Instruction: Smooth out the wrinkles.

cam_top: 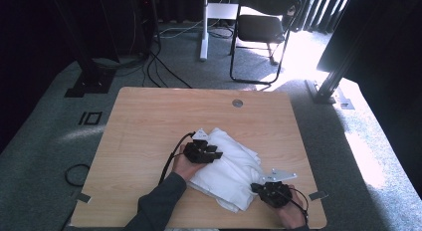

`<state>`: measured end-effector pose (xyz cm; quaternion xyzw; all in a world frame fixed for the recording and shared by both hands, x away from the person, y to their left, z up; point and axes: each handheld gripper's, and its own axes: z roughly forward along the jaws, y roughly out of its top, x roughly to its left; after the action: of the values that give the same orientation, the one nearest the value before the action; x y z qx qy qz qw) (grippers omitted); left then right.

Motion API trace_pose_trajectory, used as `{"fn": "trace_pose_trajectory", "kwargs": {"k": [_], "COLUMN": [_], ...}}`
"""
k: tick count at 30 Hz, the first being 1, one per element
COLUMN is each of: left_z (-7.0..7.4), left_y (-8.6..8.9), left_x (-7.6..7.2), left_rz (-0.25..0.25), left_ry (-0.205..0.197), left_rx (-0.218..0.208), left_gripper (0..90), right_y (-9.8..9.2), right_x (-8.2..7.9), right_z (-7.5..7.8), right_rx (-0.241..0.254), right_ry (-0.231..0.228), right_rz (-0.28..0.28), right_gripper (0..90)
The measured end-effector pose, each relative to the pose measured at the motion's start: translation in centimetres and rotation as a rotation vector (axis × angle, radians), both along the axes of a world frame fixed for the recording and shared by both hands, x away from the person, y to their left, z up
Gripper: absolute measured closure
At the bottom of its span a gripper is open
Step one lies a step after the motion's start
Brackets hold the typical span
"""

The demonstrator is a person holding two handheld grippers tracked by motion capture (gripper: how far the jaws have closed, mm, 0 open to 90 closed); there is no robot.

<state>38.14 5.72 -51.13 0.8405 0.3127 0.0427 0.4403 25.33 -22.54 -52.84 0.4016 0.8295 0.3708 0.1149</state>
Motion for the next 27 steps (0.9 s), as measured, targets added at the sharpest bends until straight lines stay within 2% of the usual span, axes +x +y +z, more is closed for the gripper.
{"fn": "trace_pose_trajectory", "kwargs": {"k": [2, 5, 7, 9, 10, 11, 13, 14, 15, 16, 17, 18, 19, 20, 21, 22, 24, 26, 27], "left_z": [0.0, 0.0, -0.1, -0.1, -0.1, -0.2, -0.3, -0.3, -0.3, -0.3, -0.3, -0.3, -0.3, -0.3, -0.3, -0.1, 0.0, 0.0, 0.0], "left_y": [0.0, 0.4, 1.2, 2.2, 2.2, 3.7, 4.5, 4.5, 5.0, 5.5, 5.9, 5.9, 6.7, 6.7, 7.0, 7.4, 7.5, 7.5, 7.5], "left_x": [-0.5, -1.5, -2.3, -2.8, -2.8, -2.9, -2.6, -2.6, -2.3, -1.7, -1.2, -1.2, 0.2, 0.2, 0.8, 1.8, 2.4, 2.6, 2.6], "left_rz": [0.011, 0.050, 0.109, 0.149, 0.149, 0.214, 0.260, 0.260, 0.287, 0.329, 0.343, 0.343, 0.379, 0.379, 0.390, 0.391, 0.394, 0.394, 0.394], "left_ry": [-0.014, -0.036, -0.052, -0.064, -0.064, -0.066, -0.069, -0.069, -0.077, -0.092, -0.103, -0.103, -0.108, -0.108, -0.104, -0.101, -0.107, -0.108, -0.108], "left_rx": [0.013, 0.036, 0.035, 0.021, 0.021, -0.005, -0.017, -0.017, -0.019, -0.015, -0.004, -0.004, -0.007, -0.007, -0.016, -0.024, -0.010, -0.012, -0.012], "left_gripper": [57.4, 55.7, 55.1, 54.4, 54.4, 54.0, 53.6, 52.9, 52.0, 51.1, 50.9, 50.6, 50.6, 50.6, 50.6, 50.5, 49.6, 49.5, 49.5], "right_y": [0.2, 1.2, 1.9, 2.9, 2.9, 4.5, 5.7, 5.7, 7.0, 7.5, 7.9, 7.9, 8.8, 8.8, 9.0, 9.1, 8.6, 7.7, 7.7], "right_x": [0.4, 1.7, 3.0, 4.6, 4.6, 6.6, 8.2, 8.2, 10.0, 10.9, 11.6, 11.6, 13.5, 13.5, 14.2, 15.3, 15.6, 14.9, 14.9], "right_z": [-0.2, -0.7, -1.0, -1.1, -1.1, -1.2, -1.2, -1.2, -1.2, -1.2, -1.2, -1.2, -1.1, -1.1, -1.0, -0.6, 0.4, 1.8, 1.8], "right_rx": [-0.008, -0.065, -0.084, -0.099, -0.099, -0.119, -0.128, -0.128, -0.124, -0.121, -0.113, -0.113, -0.081, -0.081, -0.073, -0.053, -0.006, 0.048, 0.048], "right_ry": [0.006, -0.006, -0.019, -0.043, -0.043, -0.067, -0.077, -0.077, -0.092, -0.094, -0.093, -0.093, -0.087, -0.087, -0.090, -0.083, -0.095, -0.120, -0.120], "right_rz": [-0.004, -0.022, -0.037, -0.045, -0.045, -0.049, -0.055, -0.055, -0.061, -0.066, -0.069, -0.069, -0.083, -0.083, -0.085, -0.115, -0.157, -0.181, -0.181], "right_gripper": [84.6, 83.4, 82.9, 82.4, 82.4, 82.3, 82.2, 82.2, 82.0, 82.0, 81.8, 81.8, 79.6, 79.6, 77.8, 69.8, 61.5, 56.4, 56.4]}}
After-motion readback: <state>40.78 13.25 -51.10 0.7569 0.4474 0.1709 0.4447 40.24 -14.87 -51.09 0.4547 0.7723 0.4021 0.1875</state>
